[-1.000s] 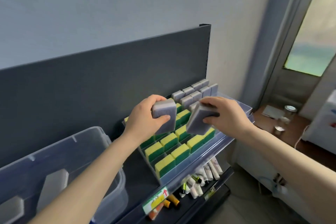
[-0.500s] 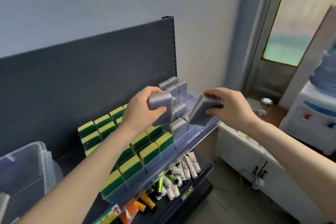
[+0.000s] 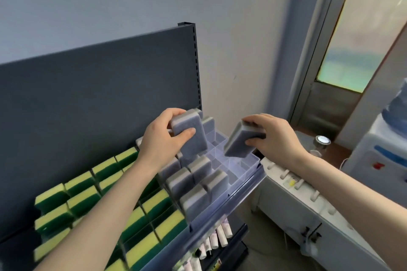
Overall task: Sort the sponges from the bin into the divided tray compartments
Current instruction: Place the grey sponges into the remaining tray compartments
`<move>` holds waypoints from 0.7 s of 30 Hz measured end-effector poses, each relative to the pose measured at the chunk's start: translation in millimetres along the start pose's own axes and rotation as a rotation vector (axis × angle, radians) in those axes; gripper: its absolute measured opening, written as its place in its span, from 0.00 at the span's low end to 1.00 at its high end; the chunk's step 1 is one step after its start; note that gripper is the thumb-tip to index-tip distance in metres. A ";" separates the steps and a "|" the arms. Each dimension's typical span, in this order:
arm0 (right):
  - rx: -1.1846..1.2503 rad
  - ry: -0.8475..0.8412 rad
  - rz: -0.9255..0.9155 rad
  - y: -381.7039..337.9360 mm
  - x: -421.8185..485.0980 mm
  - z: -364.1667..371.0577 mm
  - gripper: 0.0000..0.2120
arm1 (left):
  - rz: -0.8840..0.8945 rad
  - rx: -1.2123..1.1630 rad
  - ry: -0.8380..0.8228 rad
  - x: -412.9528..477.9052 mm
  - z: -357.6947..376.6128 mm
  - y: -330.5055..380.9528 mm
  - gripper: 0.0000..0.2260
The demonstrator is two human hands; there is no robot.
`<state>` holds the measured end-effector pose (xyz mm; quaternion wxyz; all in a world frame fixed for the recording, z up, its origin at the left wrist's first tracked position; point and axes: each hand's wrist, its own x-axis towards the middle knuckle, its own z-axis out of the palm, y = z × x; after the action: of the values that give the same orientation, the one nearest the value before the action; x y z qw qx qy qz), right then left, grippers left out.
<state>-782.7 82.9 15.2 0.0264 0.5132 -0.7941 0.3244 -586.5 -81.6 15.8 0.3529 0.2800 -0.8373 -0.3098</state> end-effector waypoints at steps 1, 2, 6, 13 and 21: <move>-0.001 -0.010 -0.002 4.4 10.9 1.8 0.23 | -0.013 -0.004 0.001 7.5 3.8 -3.6 0.15; 0.003 -0.018 -0.002 8.5 21.3 4.3 0.23 | -0.029 -0.002 0.003 14.6 7.4 -7.1 0.15; 0.040 -0.052 -0.001 24.7 55.1 15.6 0.23 | -0.079 0.009 0.050 38.7 19.5 -23.2 0.15; 0.171 -0.079 -0.014 45.3 92.1 42.7 0.24 | -0.180 0.004 0.074 55.2 38.0 -40.3 0.15; 0.216 -0.244 -0.155 70.9 133.6 72.1 0.23 | -0.342 0.105 0.166 57.2 60.7 -43.1 0.15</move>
<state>-883.8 -44.1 -26.2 -0.1007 0.6082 -0.7101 0.3402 -656.2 -129.5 -25.0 0.3479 0.4610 -0.7604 -0.2971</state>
